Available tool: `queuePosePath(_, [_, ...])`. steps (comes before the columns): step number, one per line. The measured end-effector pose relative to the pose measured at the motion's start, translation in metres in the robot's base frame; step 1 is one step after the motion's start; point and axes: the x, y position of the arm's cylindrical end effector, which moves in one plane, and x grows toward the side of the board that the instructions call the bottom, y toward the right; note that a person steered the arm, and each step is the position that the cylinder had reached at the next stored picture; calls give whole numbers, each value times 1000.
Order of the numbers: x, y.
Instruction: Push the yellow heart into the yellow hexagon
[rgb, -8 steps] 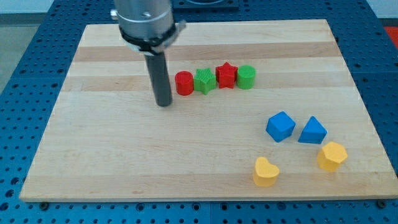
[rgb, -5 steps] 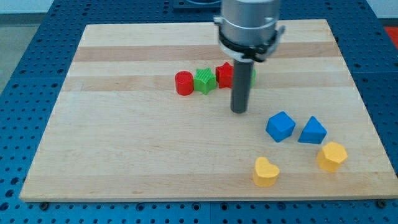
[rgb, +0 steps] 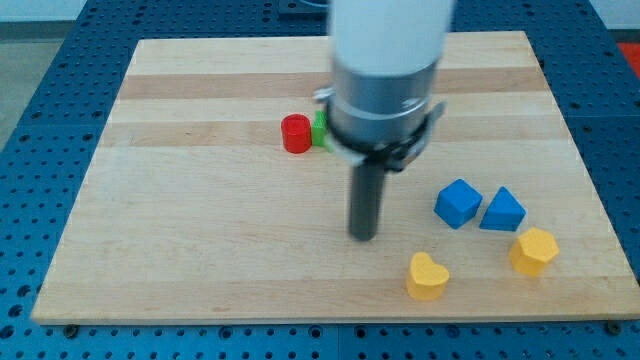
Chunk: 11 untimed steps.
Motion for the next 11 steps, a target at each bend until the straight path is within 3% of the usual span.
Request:
queuePosePath(1, [45, -20])
queuePosePath(2, [56, 21])
queuePosePath(4, [55, 99])
queuePosePath(5, [55, 109])
queuePosePath(7, [50, 57])
queuePosePath(11, [20, 99])
